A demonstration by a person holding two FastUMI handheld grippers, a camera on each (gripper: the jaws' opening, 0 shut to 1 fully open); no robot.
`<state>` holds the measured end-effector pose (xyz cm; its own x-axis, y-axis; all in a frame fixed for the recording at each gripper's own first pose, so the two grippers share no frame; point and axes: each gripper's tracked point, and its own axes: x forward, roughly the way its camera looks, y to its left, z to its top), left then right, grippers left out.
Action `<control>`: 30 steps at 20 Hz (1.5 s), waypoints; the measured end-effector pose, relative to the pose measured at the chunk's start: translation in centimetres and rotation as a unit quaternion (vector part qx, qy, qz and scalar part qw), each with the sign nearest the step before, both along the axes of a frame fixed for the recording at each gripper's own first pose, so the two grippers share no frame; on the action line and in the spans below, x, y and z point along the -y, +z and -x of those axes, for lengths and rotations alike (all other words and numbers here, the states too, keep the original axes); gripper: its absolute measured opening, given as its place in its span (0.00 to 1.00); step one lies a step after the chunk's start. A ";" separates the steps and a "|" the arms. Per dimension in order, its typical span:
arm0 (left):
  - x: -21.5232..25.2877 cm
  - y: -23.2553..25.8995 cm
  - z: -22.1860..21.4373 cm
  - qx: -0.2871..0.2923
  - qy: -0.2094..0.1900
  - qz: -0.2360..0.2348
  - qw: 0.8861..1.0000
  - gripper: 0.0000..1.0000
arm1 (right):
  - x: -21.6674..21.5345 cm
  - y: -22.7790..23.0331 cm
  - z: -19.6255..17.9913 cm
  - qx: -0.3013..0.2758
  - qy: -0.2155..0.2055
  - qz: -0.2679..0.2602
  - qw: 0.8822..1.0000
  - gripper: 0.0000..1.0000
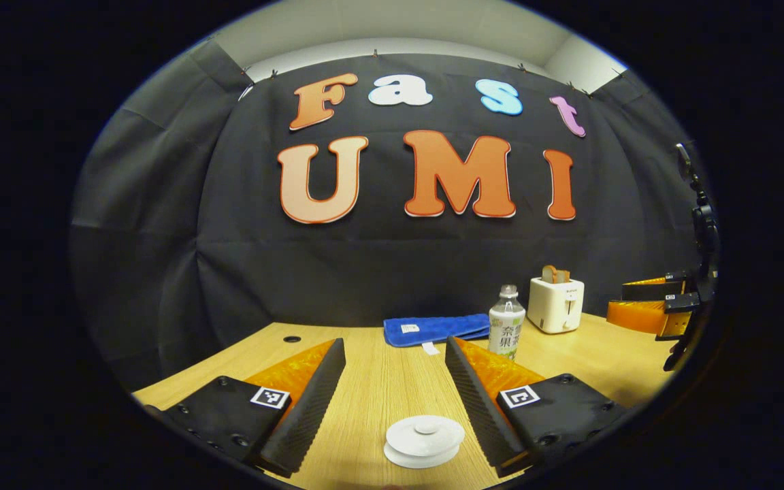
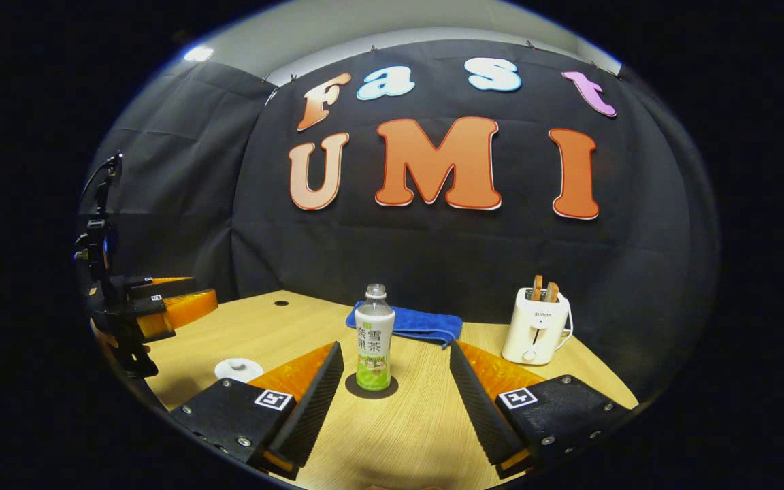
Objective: Open the teacup lid with one hand, grasp the water bottle and pour water into the teacup with the other hand; after pouring, place the water bottle on the coaster and then close the teacup lid.
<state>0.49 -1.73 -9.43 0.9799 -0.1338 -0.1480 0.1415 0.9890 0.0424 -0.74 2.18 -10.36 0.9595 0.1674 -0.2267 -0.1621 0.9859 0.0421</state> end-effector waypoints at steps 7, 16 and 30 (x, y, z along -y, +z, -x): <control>0.5 5.3 0.6 0.042 -0.001 0.008 0.999 0.94 | 1.1 3.9 0.5 0.039 -0.018 0.011 0.999 0.94; 1.9 10.4 -0.1 0.057 0.012 0.033 0.998 0.94 | 2.0 7.5 0.2 0.065 -0.042 0.018 0.997 0.95; 1.0 9.6 -0.7 0.020 0.020 0.028 0.999 0.95 | 2.5 10.0 0.1 0.078 -0.051 0.016 0.996 0.96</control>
